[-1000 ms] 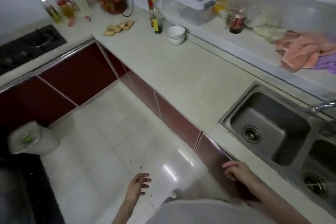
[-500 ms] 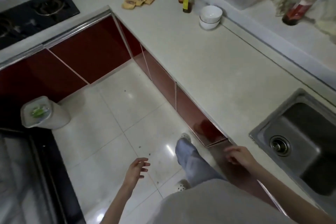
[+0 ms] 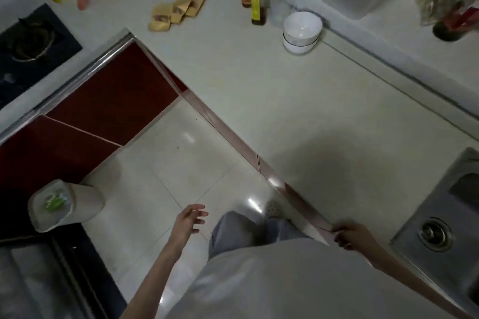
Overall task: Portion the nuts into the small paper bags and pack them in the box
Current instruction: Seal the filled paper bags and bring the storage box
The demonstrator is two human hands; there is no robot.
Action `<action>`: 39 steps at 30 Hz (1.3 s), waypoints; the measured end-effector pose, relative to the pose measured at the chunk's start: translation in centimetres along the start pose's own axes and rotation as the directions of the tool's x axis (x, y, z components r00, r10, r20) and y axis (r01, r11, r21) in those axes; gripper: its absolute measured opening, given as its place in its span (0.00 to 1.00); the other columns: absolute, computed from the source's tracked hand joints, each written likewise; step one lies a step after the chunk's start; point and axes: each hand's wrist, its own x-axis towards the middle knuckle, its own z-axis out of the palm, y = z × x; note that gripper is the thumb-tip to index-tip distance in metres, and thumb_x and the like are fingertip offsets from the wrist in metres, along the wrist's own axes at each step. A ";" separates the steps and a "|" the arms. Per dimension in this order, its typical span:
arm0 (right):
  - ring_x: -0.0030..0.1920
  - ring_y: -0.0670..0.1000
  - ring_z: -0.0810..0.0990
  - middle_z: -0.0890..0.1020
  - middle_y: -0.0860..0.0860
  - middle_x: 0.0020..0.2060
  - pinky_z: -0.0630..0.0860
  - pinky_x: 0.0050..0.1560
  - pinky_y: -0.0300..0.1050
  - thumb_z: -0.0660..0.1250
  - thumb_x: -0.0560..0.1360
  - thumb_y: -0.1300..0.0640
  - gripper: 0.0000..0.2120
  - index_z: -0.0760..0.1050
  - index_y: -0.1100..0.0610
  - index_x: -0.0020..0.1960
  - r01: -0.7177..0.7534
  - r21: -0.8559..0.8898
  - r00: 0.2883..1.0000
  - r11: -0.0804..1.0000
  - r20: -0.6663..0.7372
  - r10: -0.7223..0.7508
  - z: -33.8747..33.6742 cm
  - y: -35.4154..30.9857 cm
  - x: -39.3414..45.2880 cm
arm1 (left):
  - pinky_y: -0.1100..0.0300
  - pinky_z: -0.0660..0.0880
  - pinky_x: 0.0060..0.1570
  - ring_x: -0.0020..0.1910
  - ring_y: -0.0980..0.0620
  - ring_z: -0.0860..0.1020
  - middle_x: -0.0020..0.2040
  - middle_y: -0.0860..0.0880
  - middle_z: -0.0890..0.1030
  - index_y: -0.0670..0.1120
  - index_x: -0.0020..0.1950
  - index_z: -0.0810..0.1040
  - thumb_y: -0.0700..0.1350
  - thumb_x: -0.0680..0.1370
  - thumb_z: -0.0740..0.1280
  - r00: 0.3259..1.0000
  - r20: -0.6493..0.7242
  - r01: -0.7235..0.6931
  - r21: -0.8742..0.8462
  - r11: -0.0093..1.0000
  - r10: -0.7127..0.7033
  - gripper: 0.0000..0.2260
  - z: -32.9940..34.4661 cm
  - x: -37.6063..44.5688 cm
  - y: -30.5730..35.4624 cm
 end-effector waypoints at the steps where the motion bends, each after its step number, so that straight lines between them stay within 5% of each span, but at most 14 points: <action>1: 0.33 0.55 0.76 0.81 0.60 0.34 0.71 0.37 0.44 0.61 0.72 0.72 0.10 0.80 0.67 0.48 0.035 0.028 0.999 0.999 0.000 -0.035 0.2 -2.0 0.3 | 0.58 0.71 0.39 0.40 0.50 0.78 0.46 0.47 0.83 0.46 0.52 0.79 0.37 0.81 0.57 1.000 0.009 0.018 -0.001 1.000 -0.018 0.11 -0.4 1.0 0.7; 10: 0.32 0.52 0.75 0.81 0.61 0.40 0.70 0.31 0.40 0.59 0.72 0.73 0.14 0.80 0.65 0.51 0.159 0.236 0.984 0.959 -0.112 -0.136 2.4 -19.1 5.5 | 0.57 0.73 0.42 0.43 0.49 0.79 0.47 0.48 0.84 0.48 0.52 0.79 0.41 0.81 0.59 0.979 0.185 -0.115 0.126 0.985 0.090 0.09 -1.5 14.9 15.4; 15: 0.31 0.51 0.75 0.80 0.57 0.35 0.71 0.30 0.36 0.57 0.73 0.73 0.14 0.80 0.68 0.50 0.151 0.406 0.969 0.901 -0.241 -0.054 2.8 -27.1 7.0 | 0.57 0.72 0.42 0.45 0.48 0.79 0.49 0.46 0.83 0.46 0.55 0.78 0.41 0.81 0.60 0.932 0.319 -0.240 0.195 0.951 0.170 0.08 -1.7 21.4 26.9; 19: 0.33 0.49 0.76 0.81 0.53 0.33 0.73 0.30 0.33 0.57 0.72 0.73 0.16 0.80 0.60 0.45 0.231 0.545 0.939 0.806 -0.341 -0.039 1.6 -32.8 6.6 | 0.58 0.70 0.40 0.45 0.48 0.77 0.49 0.46 0.82 0.44 0.55 0.78 0.38 0.81 0.59 0.847 0.455 -0.407 0.222 0.886 0.275 0.09 0.4 24.7 36.0; 24: 0.34 0.51 0.74 0.78 0.56 0.36 0.71 0.38 0.41 0.55 0.72 0.73 0.17 0.79 0.63 0.52 0.343 0.607 0.891 0.717 -0.453 -0.043 -2.2 -38.5 6.9 | 0.60 0.70 0.39 0.43 0.51 0.76 0.49 0.47 0.81 0.44 0.55 0.78 0.36 0.80 0.58 0.708 0.588 -0.594 0.195 0.780 0.392 0.10 6.9 26.1 46.5; 32: 0.33 0.50 0.76 0.80 0.56 0.36 0.74 0.34 0.36 0.55 0.73 0.72 0.16 0.79 0.63 0.52 0.472 0.607 0.798 0.639 -0.602 -0.017 -10.2 -43.8 6.7 | 0.60 0.70 0.38 0.43 0.50 0.75 0.49 0.46 0.78 0.46 0.56 0.77 0.37 0.79 0.60 0.605 0.618 -0.696 0.105 0.710 0.501 0.10 17.8 24.4 58.0; 36: 0.33 0.50 0.77 0.80 0.55 0.38 0.75 0.36 0.40 0.57 0.73 0.69 0.15 0.79 0.61 0.53 0.507 0.579 0.746 0.638 -0.665 0.010 -14.9 -45.7 7.6 | 0.53 0.72 0.51 0.52 0.41 0.76 0.56 0.37 0.77 0.42 0.62 0.74 0.36 0.78 0.60 0.556 0.571 -0.789 0.133 0.600 0.604 0.13 21.2 24.2 62.7; 39: 0.36 0.51 0.78 0.80 0.55 0.40 0.76 0.37 0.42 0.59 0.73 0.66 0.16 0.75 0.59 0.58 0.529 0.542 0.707 0.653 -0.707 0.013 -18.5 -47.7 8.6 | 0.58 0.71 0.53 0.58 0.40 0.74 0.60 0.37 0.74 0.38 0.63 0.72 0.38 0.78 0.61 0.561 0.463 -0.816 0.167 0.553 0.686 0.13 23.4 24.1 65.9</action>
